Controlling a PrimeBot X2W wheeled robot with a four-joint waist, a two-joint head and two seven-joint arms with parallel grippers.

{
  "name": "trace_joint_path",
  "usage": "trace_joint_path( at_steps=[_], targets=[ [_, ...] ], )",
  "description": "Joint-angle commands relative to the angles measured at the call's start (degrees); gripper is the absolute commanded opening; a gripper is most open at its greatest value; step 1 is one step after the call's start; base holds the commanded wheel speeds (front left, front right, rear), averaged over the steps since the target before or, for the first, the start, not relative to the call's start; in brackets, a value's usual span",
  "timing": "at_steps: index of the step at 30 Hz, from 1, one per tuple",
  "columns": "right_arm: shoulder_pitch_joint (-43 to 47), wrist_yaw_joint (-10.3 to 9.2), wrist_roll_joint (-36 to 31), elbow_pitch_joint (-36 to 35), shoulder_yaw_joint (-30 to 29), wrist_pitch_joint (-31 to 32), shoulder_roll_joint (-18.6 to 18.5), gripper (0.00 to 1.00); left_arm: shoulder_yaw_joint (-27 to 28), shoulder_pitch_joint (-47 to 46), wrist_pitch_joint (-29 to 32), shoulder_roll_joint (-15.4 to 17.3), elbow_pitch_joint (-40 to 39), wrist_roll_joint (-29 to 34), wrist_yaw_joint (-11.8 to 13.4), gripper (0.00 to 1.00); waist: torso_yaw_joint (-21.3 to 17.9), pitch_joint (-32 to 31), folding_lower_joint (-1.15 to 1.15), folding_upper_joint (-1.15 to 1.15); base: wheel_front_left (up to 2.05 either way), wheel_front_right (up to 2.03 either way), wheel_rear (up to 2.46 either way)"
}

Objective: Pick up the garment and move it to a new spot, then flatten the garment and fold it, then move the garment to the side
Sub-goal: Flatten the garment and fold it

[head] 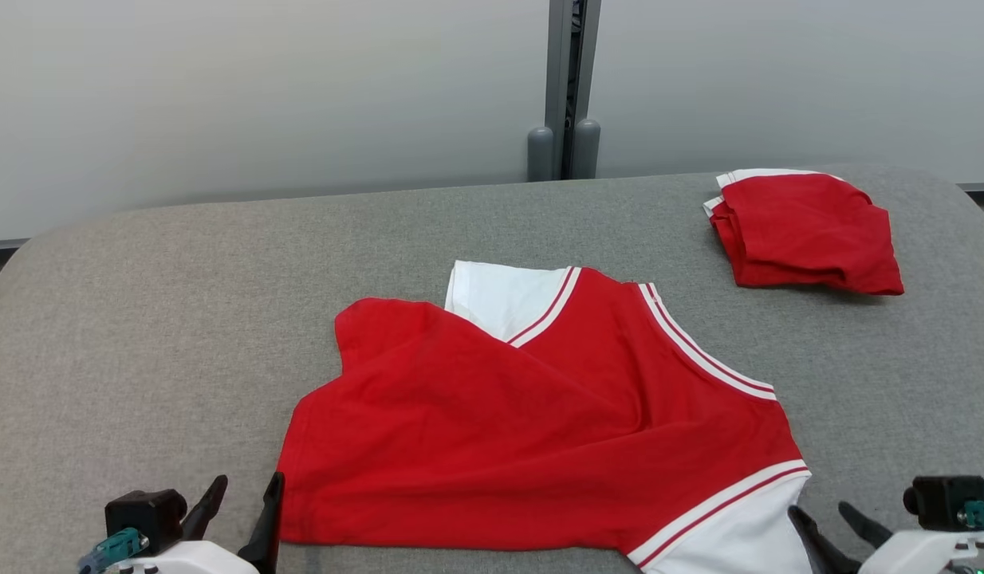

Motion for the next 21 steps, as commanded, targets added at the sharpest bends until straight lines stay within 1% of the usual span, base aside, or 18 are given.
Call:
trace_joint_path(
  at_steps=[1, 4, 8, 13, 18, 21],
  targets=[
    [1.46, -0.01, 0.46, -0.43, -0.35, 1.66, -0.47, 1.00, 0.09, 0.56, 0.55, 0.18, -0.21, -0.44, 0.10, 1.00, 0.08, 0.20, 0.00, 0.00, 0.00, 0.00, 0.00],
    [4.25, -0.01, 2.41, -1.78, -1.40, 7.56, -0.70, 1.00, -0.14, 0.72, 2.14, 0.46, -0.67, -1.02, 0.19, 1.00, -0.04, 0.52, 0.00, 0.00, 0.00, 0.00, 0.00],
    [6.75, -0.01, 4.34, -4.45, -2.51, 13.72, 0.18, 1.00, -0.26, 1.03, 3.69, 0.73, -0.91, -1.70, 0.31, 1.00, -0.49, 1.03, 0.00, 0.00, 0.00, 0.00, 0.00],
    [7.54, -0.01, 4.61, -5.90, -3.38, 18.24, 2.04, 1.00, -1.09, 0.25, 6.79, 1.16, -0.51, -2.54, -0.02, 1.00, -0.85, 1.92, 0.00, 0.00, 0.00, 0.00, 0.00],
    [7.43, -0.01, 2.32, -5.04, -5.25, 21.79, 4.18, 1.00, -2.39, -1.43, 10.78, 1.59, 1.27, -3.13, -0.37, 1.00, -0.87, 2.89, 0.00, 0.00, 0.00, 0.00, 0.00],
    [7.63, -0.01, 1.08, -4.70, -6.43, 23.71, 5.15, 1.00, -2.78, -2.50, 11.31, 1.20, 2.51, -3.33, -0.42, 1.00, -1.12, 3.22, 0.00, 0.00, 0.00, 0.00, 0.00]
  ],
)
